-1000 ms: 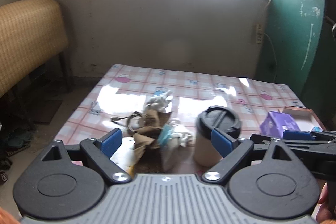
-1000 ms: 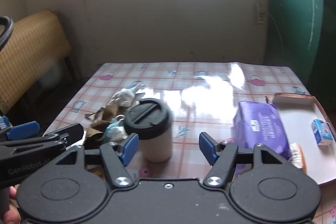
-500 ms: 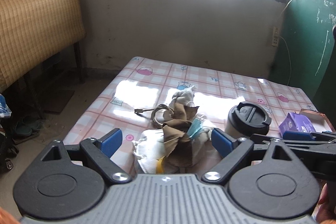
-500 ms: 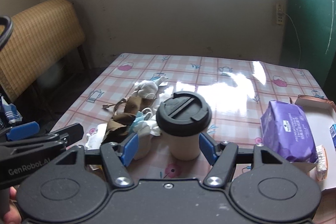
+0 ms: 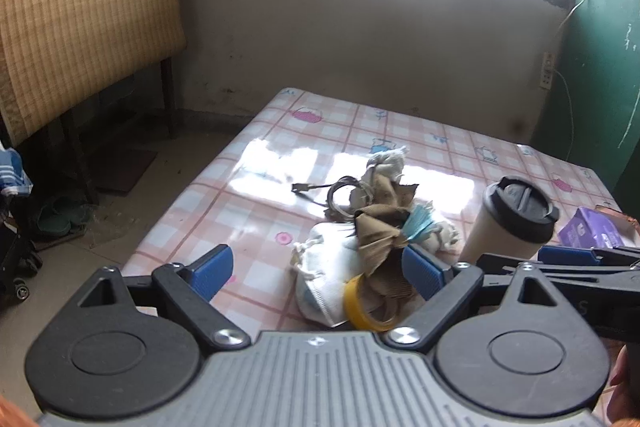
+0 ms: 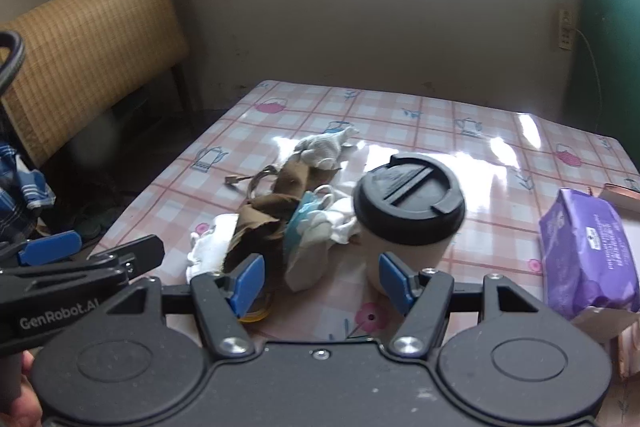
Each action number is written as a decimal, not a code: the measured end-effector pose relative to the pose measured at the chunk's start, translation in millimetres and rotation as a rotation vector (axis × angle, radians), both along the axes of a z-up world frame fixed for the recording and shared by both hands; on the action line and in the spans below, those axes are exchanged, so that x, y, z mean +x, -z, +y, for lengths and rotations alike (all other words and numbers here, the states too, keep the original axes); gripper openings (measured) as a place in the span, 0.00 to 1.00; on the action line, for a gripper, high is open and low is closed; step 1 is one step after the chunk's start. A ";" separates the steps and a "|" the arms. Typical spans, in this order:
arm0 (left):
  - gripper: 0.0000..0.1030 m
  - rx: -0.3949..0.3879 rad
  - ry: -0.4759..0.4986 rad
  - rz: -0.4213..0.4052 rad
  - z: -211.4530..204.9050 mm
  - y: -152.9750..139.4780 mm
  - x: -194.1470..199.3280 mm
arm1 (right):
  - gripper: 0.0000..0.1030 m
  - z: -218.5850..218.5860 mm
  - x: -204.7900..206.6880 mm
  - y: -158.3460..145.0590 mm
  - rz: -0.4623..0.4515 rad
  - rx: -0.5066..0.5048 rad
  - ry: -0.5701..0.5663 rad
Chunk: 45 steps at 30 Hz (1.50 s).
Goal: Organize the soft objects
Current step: 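Move both grippers back to the pile of masks and cloth, then grasp the white face mask with the left gripper while the right grasps the brown cloth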
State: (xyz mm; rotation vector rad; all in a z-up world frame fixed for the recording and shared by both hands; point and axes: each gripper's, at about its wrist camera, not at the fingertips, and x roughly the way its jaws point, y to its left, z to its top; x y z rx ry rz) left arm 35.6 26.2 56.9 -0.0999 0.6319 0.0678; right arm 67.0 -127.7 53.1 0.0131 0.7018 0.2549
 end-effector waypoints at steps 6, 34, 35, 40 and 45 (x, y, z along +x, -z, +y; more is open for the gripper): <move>0.92 -0.005 -0.029 0.034 15.8 13.5 4.7 | 0.74 14.2 4.8 8.3 -0.004 -0.007 -0.053; 0.92 -0.031 -0.041 0.112 49.6 57.1 37.4 | 0.31 84.9 102.6 76.2 0.040 -0.130 -0.139; 0.92 -0.031 -0.033 0.111 48.3 58.1 39.8 | 0.29 78.7 100.3 73.1 0.042 -0.103 -0.141; 0.92 -0.015 0.018 0.104 35.5 61.0 53.3 | 0.28 55.7 76.6 44.2 -0.028 -0.035 -0.163; 0.92 0.024 0.066 0.115 18.8 68.0 75.5 | 0.28 23.9 48.0 9.4 -0.112 0.009 -0.155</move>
